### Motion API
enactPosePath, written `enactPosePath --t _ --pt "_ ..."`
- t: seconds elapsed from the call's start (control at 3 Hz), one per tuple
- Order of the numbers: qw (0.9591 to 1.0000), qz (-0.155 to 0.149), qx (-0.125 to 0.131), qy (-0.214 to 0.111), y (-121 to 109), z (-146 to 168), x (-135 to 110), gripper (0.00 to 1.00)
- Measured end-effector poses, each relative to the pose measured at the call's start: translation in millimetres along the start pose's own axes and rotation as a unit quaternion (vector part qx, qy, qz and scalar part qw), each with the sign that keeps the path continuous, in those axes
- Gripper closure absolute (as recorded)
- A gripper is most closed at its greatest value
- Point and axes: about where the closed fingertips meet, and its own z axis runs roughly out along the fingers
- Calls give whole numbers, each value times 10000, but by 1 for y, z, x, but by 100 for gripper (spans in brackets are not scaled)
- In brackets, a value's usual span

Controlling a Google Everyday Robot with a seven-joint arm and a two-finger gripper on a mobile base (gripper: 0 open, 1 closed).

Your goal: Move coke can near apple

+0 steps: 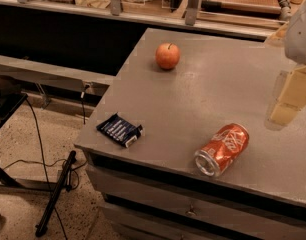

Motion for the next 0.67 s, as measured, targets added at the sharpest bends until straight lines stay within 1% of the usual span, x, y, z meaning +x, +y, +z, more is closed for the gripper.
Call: enactPosePath --t 0.33,0.67 --pt "10000 0 1 0 0 0 0 0" --pt "9994 -298 -73 -130 8 14 1 0"
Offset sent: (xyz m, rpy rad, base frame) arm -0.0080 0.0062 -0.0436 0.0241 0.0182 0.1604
